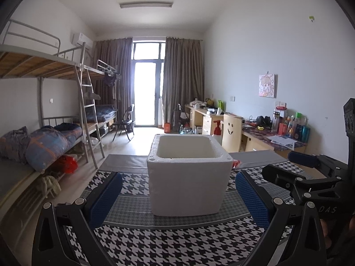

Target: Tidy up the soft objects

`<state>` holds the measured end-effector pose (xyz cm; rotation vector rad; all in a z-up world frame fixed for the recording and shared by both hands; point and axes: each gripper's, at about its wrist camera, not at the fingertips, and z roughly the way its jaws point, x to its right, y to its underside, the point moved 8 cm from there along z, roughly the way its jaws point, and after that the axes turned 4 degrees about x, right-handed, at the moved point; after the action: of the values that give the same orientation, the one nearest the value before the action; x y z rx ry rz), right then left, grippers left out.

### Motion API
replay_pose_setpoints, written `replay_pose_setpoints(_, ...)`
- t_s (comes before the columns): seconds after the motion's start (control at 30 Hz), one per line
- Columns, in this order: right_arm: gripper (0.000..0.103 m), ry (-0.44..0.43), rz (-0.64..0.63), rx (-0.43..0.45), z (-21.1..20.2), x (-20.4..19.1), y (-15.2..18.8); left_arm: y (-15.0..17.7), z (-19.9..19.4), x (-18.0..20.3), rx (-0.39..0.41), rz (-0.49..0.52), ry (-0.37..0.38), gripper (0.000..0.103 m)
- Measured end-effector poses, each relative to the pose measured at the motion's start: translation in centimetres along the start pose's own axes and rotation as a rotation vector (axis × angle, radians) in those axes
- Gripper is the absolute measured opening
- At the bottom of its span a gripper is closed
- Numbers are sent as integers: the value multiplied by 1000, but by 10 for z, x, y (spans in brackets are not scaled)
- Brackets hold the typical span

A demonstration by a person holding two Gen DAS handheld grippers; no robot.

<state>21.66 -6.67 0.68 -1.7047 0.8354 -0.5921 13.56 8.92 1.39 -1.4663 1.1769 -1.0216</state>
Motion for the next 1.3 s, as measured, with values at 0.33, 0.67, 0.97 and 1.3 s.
replay_pose_setpoints(0.33, 95, -18, 20, -15, 4, 0, 12, 10, -6, -2, 16, -11, -22, 102)
replay_pose_setpoints(0.67, 95, -42, 7, -28, 9, -13, 27, 18, -11, -17, 20, -16, -80, 102)
replay_pose_setpoints(0.97, 95, -38, 36, -25, 11, -16, 37, 31, -10, -26, 1, -19, -109, 102)
replay_pose_setpoints(1.3, 95, -10, 47, -25, 10, -16, 48, 41, -12, -34, 6, -26, -122, 102)
